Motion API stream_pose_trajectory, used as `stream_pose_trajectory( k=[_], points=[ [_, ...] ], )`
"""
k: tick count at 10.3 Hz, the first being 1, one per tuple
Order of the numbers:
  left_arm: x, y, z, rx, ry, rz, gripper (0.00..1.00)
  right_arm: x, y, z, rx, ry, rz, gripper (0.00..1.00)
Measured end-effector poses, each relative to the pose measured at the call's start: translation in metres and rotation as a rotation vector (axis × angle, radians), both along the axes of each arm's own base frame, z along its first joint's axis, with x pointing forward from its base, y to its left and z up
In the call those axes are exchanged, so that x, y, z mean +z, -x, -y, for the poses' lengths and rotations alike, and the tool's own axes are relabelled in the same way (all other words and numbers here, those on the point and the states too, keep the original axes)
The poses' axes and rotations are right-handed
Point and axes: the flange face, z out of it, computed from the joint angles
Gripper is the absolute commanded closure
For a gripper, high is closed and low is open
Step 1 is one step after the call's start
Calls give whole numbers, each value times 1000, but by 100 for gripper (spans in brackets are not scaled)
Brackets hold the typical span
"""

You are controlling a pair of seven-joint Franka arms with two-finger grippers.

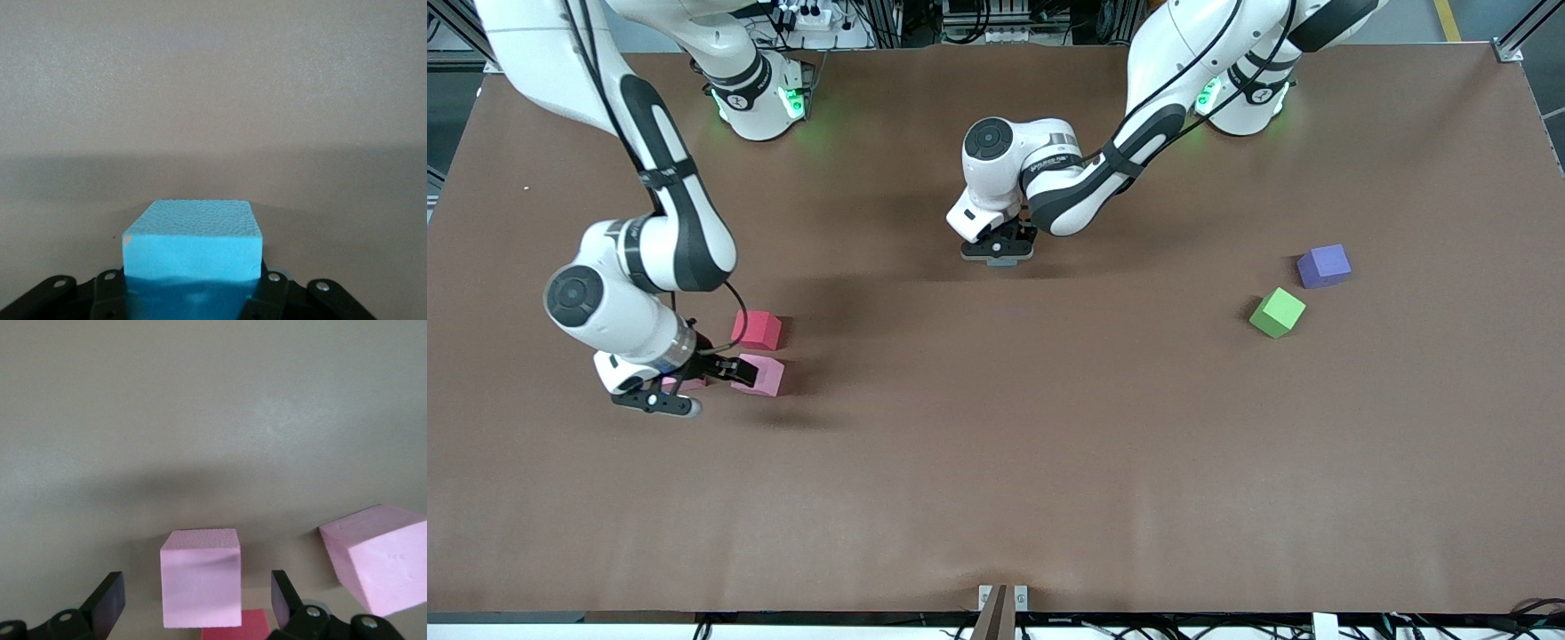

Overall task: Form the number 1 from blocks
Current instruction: 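Grasp the light pink block with the right gripper while the left reaches green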

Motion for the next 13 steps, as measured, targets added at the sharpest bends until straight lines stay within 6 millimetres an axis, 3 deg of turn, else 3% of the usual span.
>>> stream_pose_trajectory(
  k=[2, 3, 4, 8, 10, 13],
  points=[
    [0, 6, 3, -5, -4, 0, 100, -15, 0, -3, -8, 4, -23, 5],
    [0, 9, 5, -5, -5, -1, 84, -21, 1, -1, -15, 2, -32, 5],
    [-1, 12, 6, -4, -7, -1, 1, -26, 1, 0, -19, 2, -40, 5],
    [-18, 32, 4, -18, -38, -28, 0, -36, 3, -2, -16, 4, -54, 6],
    [-17, 31, 4, -17, -37, -27, 0, -46, 4, -6, -11, 8, -61, 7],
    [10, 19, 4, -4, -51, 14, 0, -61, 5, -6, -8, 13, -68, 13]
  ],
)
